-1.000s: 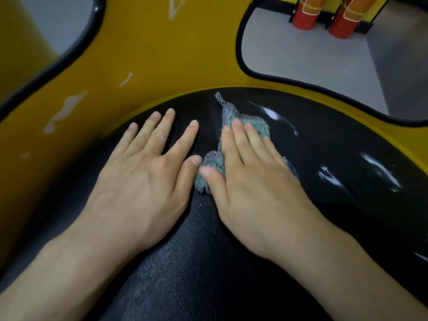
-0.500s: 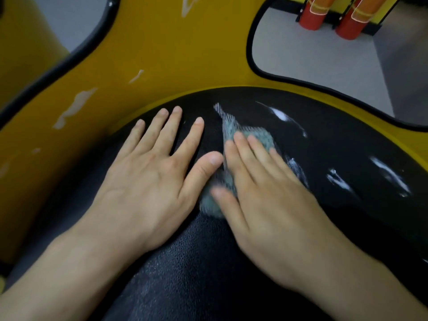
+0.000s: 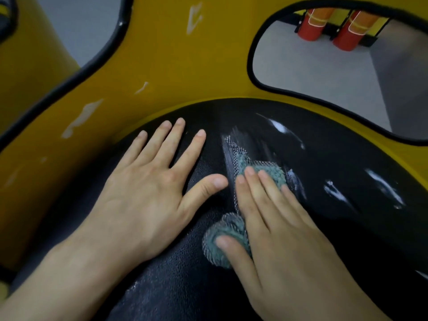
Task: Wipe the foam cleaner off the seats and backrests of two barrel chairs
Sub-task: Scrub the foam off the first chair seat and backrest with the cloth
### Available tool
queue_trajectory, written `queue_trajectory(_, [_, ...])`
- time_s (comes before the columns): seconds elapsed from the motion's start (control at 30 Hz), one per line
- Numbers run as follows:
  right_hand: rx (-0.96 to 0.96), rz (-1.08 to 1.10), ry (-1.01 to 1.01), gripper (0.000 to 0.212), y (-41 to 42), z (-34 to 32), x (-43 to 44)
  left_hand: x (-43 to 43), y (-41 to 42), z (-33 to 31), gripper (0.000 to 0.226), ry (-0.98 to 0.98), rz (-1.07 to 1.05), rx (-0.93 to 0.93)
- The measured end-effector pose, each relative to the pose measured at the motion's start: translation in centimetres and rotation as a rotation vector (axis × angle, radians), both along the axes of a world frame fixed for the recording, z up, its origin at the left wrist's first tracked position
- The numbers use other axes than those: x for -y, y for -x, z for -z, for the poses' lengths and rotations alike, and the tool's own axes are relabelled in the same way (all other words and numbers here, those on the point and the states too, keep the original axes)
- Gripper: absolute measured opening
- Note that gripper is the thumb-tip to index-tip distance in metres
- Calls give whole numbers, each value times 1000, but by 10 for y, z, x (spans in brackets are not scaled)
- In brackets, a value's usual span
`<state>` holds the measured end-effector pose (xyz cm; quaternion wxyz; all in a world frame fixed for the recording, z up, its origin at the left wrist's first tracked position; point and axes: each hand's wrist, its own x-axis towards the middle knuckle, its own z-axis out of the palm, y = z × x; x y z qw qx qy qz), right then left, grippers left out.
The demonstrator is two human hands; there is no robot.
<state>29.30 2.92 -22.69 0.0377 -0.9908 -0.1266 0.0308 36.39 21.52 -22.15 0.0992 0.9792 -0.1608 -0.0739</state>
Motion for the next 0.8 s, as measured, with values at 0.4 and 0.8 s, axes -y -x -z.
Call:
queue_trajectory(0.4, [23,-35,-7,76,-36,-4,-6,-5,2,-4,102,-19,-5,-41])
queue_trajectory(0.8, [-40,-53,11,79,-85,-6,-19,-3,1,-6,99,12,-19,-67])
